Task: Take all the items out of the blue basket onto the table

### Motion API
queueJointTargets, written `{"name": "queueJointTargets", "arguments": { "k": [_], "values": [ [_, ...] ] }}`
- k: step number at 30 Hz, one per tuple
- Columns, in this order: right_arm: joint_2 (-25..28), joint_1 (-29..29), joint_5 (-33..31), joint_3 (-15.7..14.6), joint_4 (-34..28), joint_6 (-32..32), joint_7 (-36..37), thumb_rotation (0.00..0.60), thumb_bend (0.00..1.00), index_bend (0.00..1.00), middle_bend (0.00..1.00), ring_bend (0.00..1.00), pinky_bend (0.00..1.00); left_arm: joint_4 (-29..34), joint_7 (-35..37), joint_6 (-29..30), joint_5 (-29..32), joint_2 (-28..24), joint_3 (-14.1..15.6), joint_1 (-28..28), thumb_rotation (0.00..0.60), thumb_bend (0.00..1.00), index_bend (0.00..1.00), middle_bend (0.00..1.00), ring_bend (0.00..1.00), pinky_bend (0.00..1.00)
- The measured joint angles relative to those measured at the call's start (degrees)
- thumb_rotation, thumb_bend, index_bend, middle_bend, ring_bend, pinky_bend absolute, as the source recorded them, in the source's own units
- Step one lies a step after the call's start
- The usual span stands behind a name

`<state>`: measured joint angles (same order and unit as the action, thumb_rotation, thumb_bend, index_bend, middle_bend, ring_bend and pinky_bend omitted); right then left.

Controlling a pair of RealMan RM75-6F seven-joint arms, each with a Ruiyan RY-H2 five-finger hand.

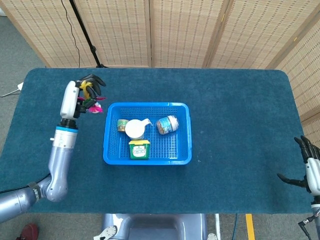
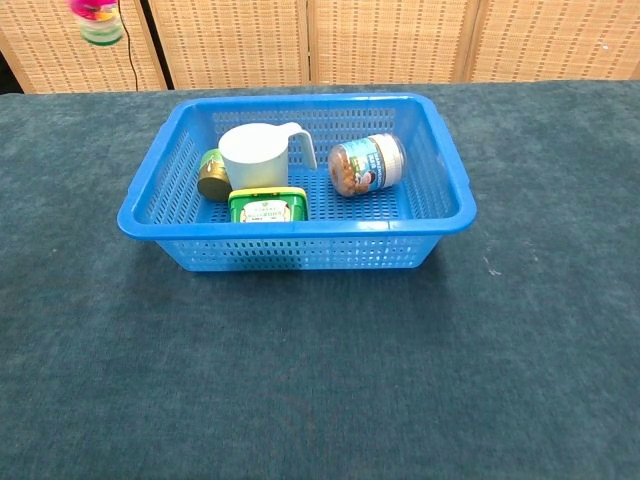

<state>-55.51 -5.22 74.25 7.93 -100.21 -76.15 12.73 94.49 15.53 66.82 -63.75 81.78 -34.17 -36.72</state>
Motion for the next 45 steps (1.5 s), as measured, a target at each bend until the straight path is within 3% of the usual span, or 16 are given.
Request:
{"name": "queueJointTargets", "arguments": {
  "k": [4,6,8,10,11,13,15,21,26,35,39,45],
  "values": [
    [-0.31,-0.19,0.13,-0.22,0.06,0.25,-0.91,0.6,0.0,0.0,0.0,0.0,0.0,-3.93,3.58,-1.07,1.2,-0.33,0.67,1.11,0.6,1.0,0.74,0.5,0.54,0.7],
    [-0.58,-0.36,-0.04,-0.29,0.2,0.52,-1.6,0.6,0.0,0.0,0.0,0.0,0.0,-7.35,5.83,-2.22,2.04,-0.04,1.09,1.42,0.6,1.0,0.67,0.43,0.48,0.68],
    [-1.09,-0.61,-0.47,-0.33,0.37,0.8,-2.97,0.6,0.0,0.0,0.0,0.0,0.0,-11.02,7.98,-3.59,2.55,0.54,1.42,1.36,0.6,0.88,0.38,0.2,0.26,0.5],
    [-1.76,-0.92,-1.08,-0.34,0.45,1.08,-4.71,0.6,0.0,0.0,0.0,0.0,0.0,-15.92,11.08,-5.58,2.73,1.43,1.93,1.04,0.6,0.55,0.05,0.01,0.02,0.13],
    [-2.04,-1.05,-1.34,-0.35,0.47,1.19,-5.43,0.6,0.0,0.0,0.0,0.0,0.0,-17.97,12.75,-6.67,2.59,1.75,2.25,0.88,0.6,0.44,0.0,0.0,0.0,0.05],
    [-2.68,-1.32,-2.01,-0.35,0.49,1.37,-7.05,0.6,0.0,0.0,0.0,0.0,0.0,-21.58,17.45,-9.87,1.44,2.09,3.36,0.48,0.6,0.25,0.0,0.0,0.0,0.0],
    [-3.19,-1.55,-2.7,-0.33,0.49,1.58,-8.13,0.6,0.0,0.0,0.0,0.0,0.0,-23.67,22.65,-13.08,-0.65,2.21,4.61,0.07,0.6,0.2,0.0,0.0,0.0,0.0],
    [-3.5,-1.79,-3.43,-0.26,0.33,1.83,-8.8,0.6,0.0,0.0,0.0,0.0,0.0,-30.94,28.75,-13.73,-8.29,2.1,7.89,-0.54,0.6,0.18,0.0,0.0,0.0,0.0],
    [-2.93,-1.38,-2.64,-0.28,-0.09,1.12,-7.62,0.6,0.0,0.0,0.0,0.0,0.0,-27.69,27.88,-8.98,-13.39,-0.56,10.21,0.21,0.6,0.18,0.0,0.0,0.0,0.0],
    [-1.76,-0.71,-1.06,-0.51,-0.83,0.27,-5.4,0.6,0.0,0.0,0.0,0.0,0.0,-17.2,12.76,-5.09,-20.42,-7.14,16.97,2.2,0.6,0.18,0.0,0.0,0.0,0.0],
    [-1.45,-0.55,-0.71,-0.63,-0.97,0.14,-4.87,0.6,0.0,0.0,0.0,0.0,0.0,-12.52,1.51,-6.71,-21.7,-9.11,20.32,2.39,0.6,0.18,0.0,0.0,0.0,0.0],
    [-1.23,-0.49,-0.85,-0.5,-0.82,0.11,-4.33,0.6,0.0,0.0,0.0,0.0,0.0,-8.44,-15.09,-10.85,-18.85,-8.59,22.66,1.26,0.6,0.2,0.02,0.0,0.0,0.0]
  ]
}}
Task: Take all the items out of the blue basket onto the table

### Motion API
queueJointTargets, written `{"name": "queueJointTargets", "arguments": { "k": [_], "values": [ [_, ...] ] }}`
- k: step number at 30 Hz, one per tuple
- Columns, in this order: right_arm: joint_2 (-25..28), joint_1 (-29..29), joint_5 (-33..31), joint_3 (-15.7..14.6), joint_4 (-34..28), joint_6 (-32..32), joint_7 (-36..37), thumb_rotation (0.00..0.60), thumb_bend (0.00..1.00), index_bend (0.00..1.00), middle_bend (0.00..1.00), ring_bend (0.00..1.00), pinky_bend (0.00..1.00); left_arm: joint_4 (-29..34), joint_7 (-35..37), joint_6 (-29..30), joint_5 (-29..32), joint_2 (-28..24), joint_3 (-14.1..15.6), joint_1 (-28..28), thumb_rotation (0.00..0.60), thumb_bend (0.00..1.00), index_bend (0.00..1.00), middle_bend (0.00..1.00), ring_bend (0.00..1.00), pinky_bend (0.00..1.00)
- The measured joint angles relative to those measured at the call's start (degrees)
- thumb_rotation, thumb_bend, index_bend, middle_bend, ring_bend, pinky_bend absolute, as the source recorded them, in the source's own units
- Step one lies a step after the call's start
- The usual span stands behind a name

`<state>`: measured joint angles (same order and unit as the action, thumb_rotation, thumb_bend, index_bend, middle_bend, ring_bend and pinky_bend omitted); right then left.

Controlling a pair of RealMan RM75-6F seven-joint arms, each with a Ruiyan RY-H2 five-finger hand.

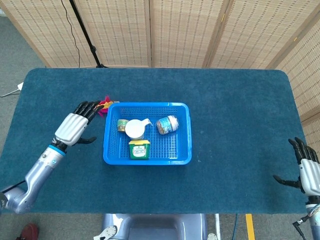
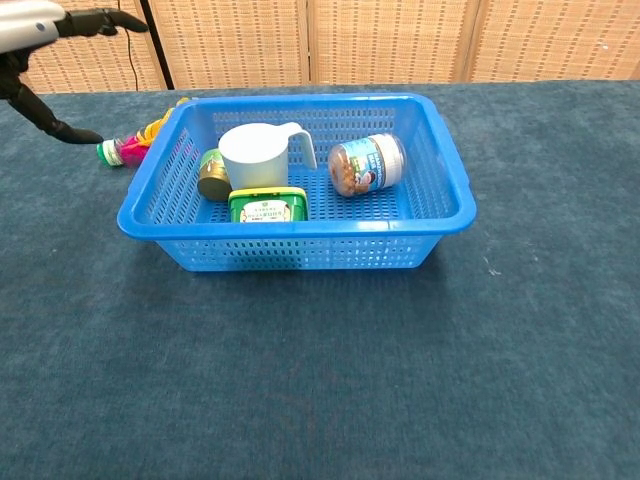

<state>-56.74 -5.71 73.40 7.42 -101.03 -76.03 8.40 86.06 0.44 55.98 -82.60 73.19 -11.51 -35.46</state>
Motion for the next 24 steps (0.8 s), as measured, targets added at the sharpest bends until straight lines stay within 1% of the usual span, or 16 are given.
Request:
{"name": "queueJointTargets", "arguments": {
  "k": [3,5,9,13,16,20,24],
  "values": [
    [-0.02,-0.15,-0.3,0.07,0.19,0.4,0.15,0.6,0.0,0.0,0.0,0.0,0.0,1.2,-6.36,-2.12,3.3,1.77,0.43,-1.31,0.6,0.21,0.08,0.0,0.0,0.0],
    [-0.04,-0.27,-0.4,0.08,0.3,0.64,0.14,0.6,0.0,0.0,0.0,0.0,0.0,1.42,-9.21,-3.15,5.44,3.32,0.44,-2.3,0.6,0.22,0.09,0.0,0.0,0.0],
    [-0.06,-0.31,-0.43,0.09,0.35,0.68,0.13,0.6,0.0,0.0,0.0,0.0,0.0,0.93,-14.18,-4.7,9.89,7.23,-0.21,-4.76,0.6,0.25,0.16,0.0,0.0,0.0],
    [0.04,-0.26,-0.71,0.25,0.45,0.62,0.46,0.6,0.0,0.0,0.0,0.0,0.0,-0.25,-15.67,-4.8,11.88,10.98,-1.27,-6.5,0.6,0.27,0.21,0.0,0.0,0.0],
    [0.17,-0.23,-0.96,0.38,0.59,0.66,0.9,0.6,0.0,0.0,0.0,0.0,0.0,-0.95,-15.51,-3.67,12.3,13.44,-2.25,-7.4,0.6,0.28,0.22,0.0,0.0,0.0],
    [0.35,-0.25,-1.14,0.51,0.76,0.88,1.55,0.6,0.0,0.0,0.0,0.0,0.0,-1.52,-15.85,-2.71,12.45,14.56,-2.82,-8.16,0.6,0.28,0.25,0.0,0.0,0.0],
    [0.65,-0.28,-1.1,0.57,0.9,1.17,2.33,0.6,0.0,0.0,0.0,0.0,0.0,-1.59,-18.2,-2.55,13.6,15.54,-2.49,-8.78,0.6,0.28,0.33,0.0,0.0,0.0]
  ]
}}
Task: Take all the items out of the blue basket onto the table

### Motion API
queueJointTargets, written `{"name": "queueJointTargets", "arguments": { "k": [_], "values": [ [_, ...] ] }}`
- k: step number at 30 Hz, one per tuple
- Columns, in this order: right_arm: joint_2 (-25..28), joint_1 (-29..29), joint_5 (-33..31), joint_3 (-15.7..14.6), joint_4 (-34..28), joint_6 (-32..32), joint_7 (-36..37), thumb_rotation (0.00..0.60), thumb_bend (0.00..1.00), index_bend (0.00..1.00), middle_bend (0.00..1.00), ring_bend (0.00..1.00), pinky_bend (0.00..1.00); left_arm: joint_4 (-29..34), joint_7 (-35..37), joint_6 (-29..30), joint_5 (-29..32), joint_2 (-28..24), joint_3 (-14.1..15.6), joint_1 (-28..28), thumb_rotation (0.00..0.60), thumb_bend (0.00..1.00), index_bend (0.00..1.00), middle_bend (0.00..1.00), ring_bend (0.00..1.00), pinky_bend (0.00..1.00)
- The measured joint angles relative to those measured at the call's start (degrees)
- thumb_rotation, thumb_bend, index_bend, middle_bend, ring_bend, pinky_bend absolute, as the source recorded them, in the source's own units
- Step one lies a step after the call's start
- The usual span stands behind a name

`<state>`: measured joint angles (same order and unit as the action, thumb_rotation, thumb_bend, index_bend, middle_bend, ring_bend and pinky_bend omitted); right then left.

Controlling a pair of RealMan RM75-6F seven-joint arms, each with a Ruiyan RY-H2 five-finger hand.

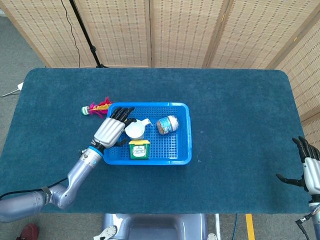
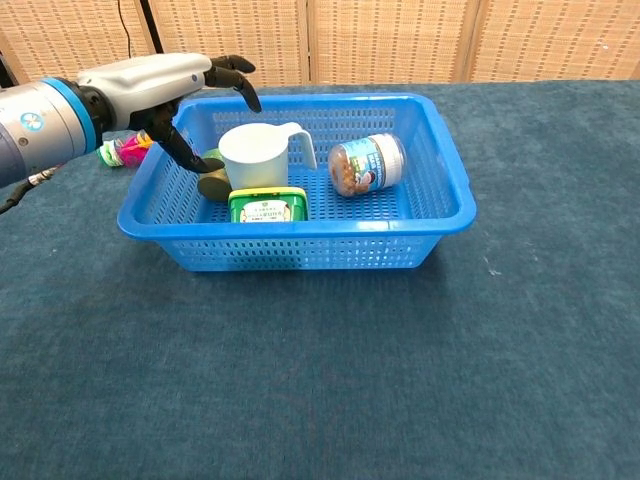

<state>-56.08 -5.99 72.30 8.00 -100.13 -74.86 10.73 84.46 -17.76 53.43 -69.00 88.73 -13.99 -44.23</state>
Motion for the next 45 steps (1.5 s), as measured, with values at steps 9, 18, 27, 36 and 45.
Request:
{"name": "queueJointTargets", "arguments": {
  "k": [9,18,27,36,45],
  "values": [
    [0.29,0.17,0.19,0.03,-0.08,-0.19,0.58,0.6,0.0,0.0,0.0,0.0,0.0,-1.84,-2.56,0.67,2.08,3.59,0.78,-1.26,0.6,0.35,0.38,0.0,0.0,0.0],
    [0.41,0.09,-0.12,0.15,0.19,0.18,1.15,0.6,0.0,0.0,0.0,0.0,0.0,-4.65,-4.87,0.61,5.57,7.22,-0.2,-3.17,0.6,0.51,0.42,0.0,0.0,0.0],
    [0.65,0.07,-0.4,0.33,0.3,0.39,1.82,0.6,0.0,0.0,0.0,0.0,0.0,-5.73,-7.03,0.84,8.09,7.92,0.03,-3.84,0.6,0.57,0.53,0.0,0.0,0.0],
    [0.62,0.13,-0.17,0.28,0.27,0.25,1.93,0.6,0.0,0.0,0.0,0.0,0.0,-5.57,-6.78,2.09,8.22,7.67,0.22,-3.64,0.6,0.66,0.6,0.0,0.0,0.0],
    [0.62,0.23,0.03,0.24,0.12,-0.01,1.87,0.6,0.0,0.0,0.0,0.0,0.0,-1.71,-5.95,4.49,6.65,3.85,-0.22,-2.7,0.6,0.66,0.6,0.0,0.0,0.0]
  ]
}}
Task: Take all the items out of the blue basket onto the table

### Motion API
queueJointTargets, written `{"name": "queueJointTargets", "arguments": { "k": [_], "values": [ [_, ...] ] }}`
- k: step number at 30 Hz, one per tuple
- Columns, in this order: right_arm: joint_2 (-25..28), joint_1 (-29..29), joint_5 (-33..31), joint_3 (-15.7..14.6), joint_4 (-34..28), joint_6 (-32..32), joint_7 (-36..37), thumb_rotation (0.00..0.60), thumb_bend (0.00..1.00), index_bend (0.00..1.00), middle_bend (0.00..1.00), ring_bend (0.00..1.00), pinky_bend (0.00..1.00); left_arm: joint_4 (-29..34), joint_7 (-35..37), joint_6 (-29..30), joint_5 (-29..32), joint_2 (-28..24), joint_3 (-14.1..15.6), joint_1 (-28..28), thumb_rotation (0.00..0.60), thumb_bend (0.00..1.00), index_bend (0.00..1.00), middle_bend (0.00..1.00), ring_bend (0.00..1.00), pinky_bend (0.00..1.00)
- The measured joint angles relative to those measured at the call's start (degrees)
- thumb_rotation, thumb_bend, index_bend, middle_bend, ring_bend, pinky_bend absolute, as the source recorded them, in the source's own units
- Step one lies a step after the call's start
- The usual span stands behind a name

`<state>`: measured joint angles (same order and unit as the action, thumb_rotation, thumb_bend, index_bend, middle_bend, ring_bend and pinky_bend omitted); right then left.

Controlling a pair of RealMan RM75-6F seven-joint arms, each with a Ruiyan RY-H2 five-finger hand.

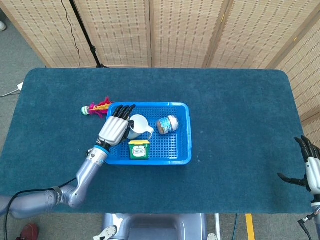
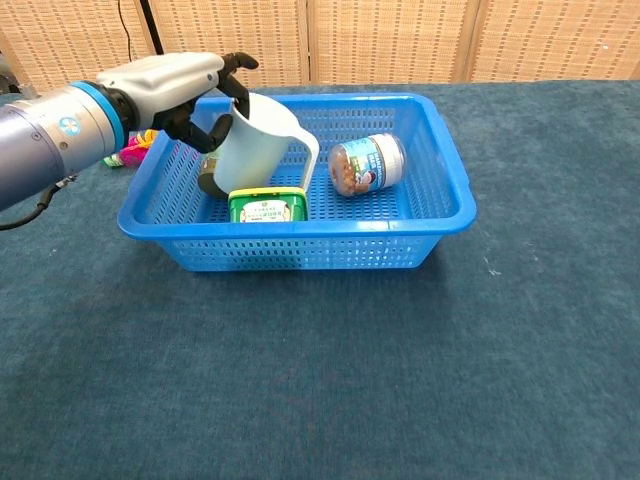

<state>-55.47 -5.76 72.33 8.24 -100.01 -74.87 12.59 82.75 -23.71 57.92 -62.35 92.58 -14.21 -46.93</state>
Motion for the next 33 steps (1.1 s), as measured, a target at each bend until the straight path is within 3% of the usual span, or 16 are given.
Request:
{"name": "queueJointTargets", "arguments": {
  "k": [8,18,23,29,32,33],
  "values": [
    [0.09,0.14,0.2,-0.02,-0.26,-0.33,0.03,0.6,0.0,0.0,0.0,0.0,0.0,6.9,1.55,3.54,-1.76,-6.48,-2.09,1.47,0.6,0.66,0.6,0.0,0.0,0.0],
    [0.44,0.5,1.53,-0.33,-0.91,-1.04,0.56,0.6,0.0,0.0,0.0,0.0,0.0,13.28,6.45,8.43,-3.11,-20.48,-3.29,8.35,0.6,0.66,0.6,0.0,0.0,0.0],
    [0.37,0.53,2.22,-0.74,-1.32,-1.12,0.03,0.6,0.0,0.0,0.0,0.0,0.0,9.16,13.31,8.15,-3.18,-21.74,-1.88,10.97,0.6,0.66,0.6,0.0,0.0,0.0],
    [-0.04,0.28,2.21,-0.99,-1.45,-0.69,-0.93,0.6,0.0,0.0,0.0,0.0,0.0,-0.55,21.52,5.42,-3.39,-20.31,0.34,12.92,0.6,0.66,0.6,0.0,0.0,0.0],
    [-0.29,0.11,2.0,-1.06,-1.4,-0.44,-1.55,0.6,0.0,0.0,0.0,0.0,0.0,-5.39,25.11,3.58,-3.68,-18.23,1.35,13.34,0.6,0.62,0.46,0.0,0.0,0.0],
    [-0.37,0.07,1.91,-1.08,-1.39,-0.38,-1.75,0.6,0.0,0.0,0.0,0.0,0.0,-7.11,26.25,2.85,-3.83,-17.3,1.68,13.41,0.6,0.57,0.31,0.0,0.0,0.0]
  ]
}}
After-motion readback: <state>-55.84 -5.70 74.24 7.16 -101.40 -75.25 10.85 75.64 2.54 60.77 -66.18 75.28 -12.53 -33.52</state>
